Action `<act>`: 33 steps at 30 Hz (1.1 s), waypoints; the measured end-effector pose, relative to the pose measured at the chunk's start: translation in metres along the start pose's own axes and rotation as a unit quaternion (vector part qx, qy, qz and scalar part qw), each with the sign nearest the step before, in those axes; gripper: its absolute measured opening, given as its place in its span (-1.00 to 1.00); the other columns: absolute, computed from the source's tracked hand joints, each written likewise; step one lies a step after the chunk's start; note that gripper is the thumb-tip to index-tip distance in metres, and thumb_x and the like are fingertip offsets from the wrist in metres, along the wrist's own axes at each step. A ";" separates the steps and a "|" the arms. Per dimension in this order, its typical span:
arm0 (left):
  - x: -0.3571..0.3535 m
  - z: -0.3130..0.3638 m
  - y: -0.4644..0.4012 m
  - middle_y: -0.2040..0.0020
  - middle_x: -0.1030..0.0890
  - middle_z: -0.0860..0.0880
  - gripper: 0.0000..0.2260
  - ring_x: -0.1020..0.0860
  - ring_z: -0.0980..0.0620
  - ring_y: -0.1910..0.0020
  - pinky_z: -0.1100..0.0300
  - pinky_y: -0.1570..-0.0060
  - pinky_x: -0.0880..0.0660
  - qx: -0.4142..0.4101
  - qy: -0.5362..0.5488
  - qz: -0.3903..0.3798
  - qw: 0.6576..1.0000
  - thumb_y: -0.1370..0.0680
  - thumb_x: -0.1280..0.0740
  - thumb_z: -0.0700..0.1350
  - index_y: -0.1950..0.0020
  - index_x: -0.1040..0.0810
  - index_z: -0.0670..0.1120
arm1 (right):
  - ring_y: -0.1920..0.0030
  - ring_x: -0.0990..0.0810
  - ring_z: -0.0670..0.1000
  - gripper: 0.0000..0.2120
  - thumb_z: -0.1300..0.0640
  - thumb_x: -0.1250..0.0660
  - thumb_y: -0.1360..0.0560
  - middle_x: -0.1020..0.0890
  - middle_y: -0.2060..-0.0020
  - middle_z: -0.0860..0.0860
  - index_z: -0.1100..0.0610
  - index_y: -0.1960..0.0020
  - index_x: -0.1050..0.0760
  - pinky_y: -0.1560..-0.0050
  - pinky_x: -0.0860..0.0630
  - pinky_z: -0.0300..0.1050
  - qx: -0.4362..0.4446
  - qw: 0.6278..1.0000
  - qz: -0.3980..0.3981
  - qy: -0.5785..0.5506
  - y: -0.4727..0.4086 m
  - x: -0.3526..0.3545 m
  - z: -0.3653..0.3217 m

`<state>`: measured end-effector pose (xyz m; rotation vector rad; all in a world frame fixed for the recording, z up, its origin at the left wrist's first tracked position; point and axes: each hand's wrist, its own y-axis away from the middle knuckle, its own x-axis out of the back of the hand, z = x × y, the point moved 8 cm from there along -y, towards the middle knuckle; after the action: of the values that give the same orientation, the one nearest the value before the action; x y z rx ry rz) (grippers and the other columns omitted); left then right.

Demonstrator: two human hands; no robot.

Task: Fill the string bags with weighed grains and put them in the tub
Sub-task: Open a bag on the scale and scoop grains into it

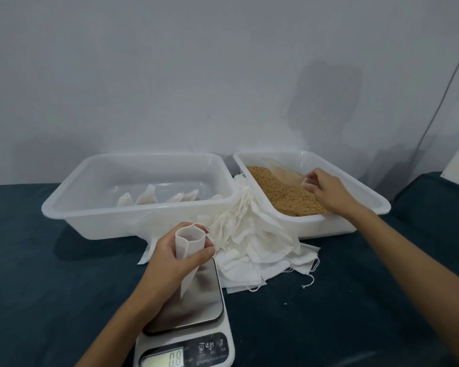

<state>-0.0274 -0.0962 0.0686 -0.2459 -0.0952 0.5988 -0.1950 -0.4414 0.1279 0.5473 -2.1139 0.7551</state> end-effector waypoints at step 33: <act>-0.005 -0.001 0.004 -0.04 -0.68 -0.23 -0.68 -0.66 0.01 0.02 -0.09 -0.12 -0.62 0.033 0.011 -0.021 0.999 -0.50 -0.54 -0.30 -0.21 -0.56 -0.20 | -0.17 -0.58 0.10 -0.72 0.18 -0.40 -0.50 -0.63 -0.06 -0.11 0.01 -0.19 -0.54 -0.52 -0.09 0.20 0.326 0.926 -0.008 0.189 0.108 0.007 -0.174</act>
<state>-0.0330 -0.0961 0.0662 -0.1857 -0.0598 0.5561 -0.1693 -0.2459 0.1847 0.6942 -1.4730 1.4431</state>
